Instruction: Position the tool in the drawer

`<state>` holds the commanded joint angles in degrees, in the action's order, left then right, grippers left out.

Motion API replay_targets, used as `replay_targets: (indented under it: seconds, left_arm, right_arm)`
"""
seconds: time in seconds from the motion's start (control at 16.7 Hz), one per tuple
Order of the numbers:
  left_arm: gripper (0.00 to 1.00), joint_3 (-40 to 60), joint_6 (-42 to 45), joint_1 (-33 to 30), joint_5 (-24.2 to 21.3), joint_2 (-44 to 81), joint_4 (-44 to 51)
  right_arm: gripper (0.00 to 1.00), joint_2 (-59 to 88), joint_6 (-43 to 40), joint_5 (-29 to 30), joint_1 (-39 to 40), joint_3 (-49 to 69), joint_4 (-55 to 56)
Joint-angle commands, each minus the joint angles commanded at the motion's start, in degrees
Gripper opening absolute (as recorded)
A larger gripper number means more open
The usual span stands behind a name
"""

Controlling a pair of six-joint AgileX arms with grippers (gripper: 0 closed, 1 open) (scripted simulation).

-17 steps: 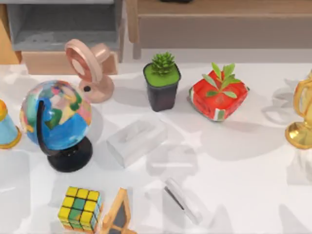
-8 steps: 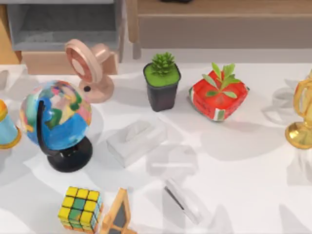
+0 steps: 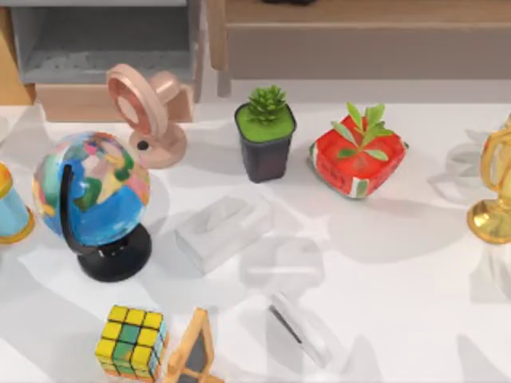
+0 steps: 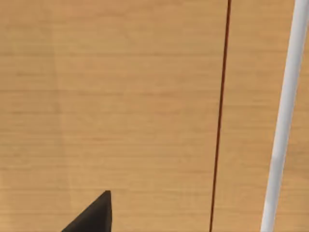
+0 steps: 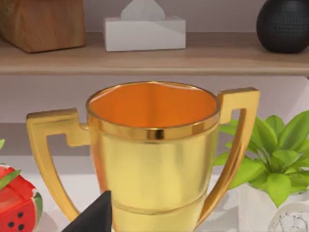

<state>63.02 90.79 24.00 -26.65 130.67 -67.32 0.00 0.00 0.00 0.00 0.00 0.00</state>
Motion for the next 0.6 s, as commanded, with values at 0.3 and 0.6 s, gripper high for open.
replay_targets:
  seconds: [0.3,0.6]
  left_arm:
    - [1.0,2.89,-0.02,-0.75,0.73,1.32,1.55]
    - [1.0,6.56,-0.05,-1.46,1.42,3.07,3.46]
  right_arm:
    - [1.0,0.0,0.0,0.0,0.0,0.0,0.0]
    - [1.0,0.0,0.0,0.0,0.0,0.0,0.0]
